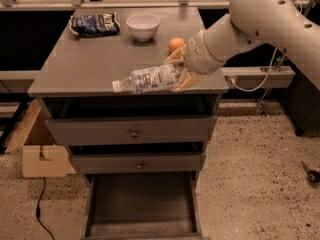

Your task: Pick blue plastic bottle from bottom drawer and place on counter

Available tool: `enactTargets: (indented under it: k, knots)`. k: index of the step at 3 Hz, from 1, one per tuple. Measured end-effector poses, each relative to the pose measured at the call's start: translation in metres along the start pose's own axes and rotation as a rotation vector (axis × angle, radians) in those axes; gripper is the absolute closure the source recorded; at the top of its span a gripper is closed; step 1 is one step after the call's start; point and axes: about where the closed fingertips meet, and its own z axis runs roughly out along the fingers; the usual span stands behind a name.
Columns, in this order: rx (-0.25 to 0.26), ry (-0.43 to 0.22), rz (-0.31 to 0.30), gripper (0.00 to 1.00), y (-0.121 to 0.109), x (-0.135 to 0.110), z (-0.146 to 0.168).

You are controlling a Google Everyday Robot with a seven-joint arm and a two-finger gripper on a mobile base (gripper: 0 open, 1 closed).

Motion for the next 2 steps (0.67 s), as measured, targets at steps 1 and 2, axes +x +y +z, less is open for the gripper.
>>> enactTargets:
  k: [1, 2]
  knots:
    - [0.009, -0.002, 0.068, 1.0, -0.029, -0.012, -0.007]
    - [-0.022, -0.034, 0.178, 1.0, -0.064, -0.021, 0.003]
